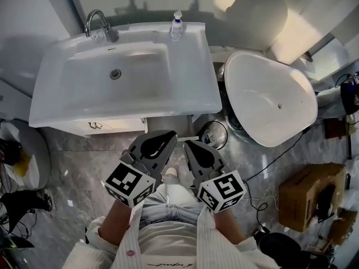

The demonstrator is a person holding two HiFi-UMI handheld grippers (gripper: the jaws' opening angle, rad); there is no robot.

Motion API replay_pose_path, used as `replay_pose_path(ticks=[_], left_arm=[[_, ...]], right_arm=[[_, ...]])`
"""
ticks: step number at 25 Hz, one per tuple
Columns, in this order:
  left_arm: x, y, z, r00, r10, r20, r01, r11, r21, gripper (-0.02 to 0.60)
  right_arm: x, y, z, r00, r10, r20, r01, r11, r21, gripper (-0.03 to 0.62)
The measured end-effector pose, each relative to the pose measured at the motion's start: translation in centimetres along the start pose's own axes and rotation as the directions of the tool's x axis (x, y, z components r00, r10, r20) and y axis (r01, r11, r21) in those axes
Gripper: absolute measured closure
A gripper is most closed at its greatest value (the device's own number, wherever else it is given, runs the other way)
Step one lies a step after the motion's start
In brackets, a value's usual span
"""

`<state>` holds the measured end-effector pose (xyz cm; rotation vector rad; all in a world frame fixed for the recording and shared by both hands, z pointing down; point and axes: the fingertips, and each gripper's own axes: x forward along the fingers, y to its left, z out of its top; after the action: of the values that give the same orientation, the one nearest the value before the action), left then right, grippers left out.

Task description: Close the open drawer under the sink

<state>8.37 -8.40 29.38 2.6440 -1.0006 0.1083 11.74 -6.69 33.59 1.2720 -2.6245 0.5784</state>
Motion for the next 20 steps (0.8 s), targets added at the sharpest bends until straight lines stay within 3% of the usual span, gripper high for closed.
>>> replay_pose_path(ticks=[20], left_arm=[[-1.0,2.6,-5.8,0.997,0.069,-0.04,-0.072,0.996,-0.06,0.566]], right_arm=[[3.4,0.3,-4.9,0.996,0.012,-0.09,-0.011,1.0,0.021,0.585]])
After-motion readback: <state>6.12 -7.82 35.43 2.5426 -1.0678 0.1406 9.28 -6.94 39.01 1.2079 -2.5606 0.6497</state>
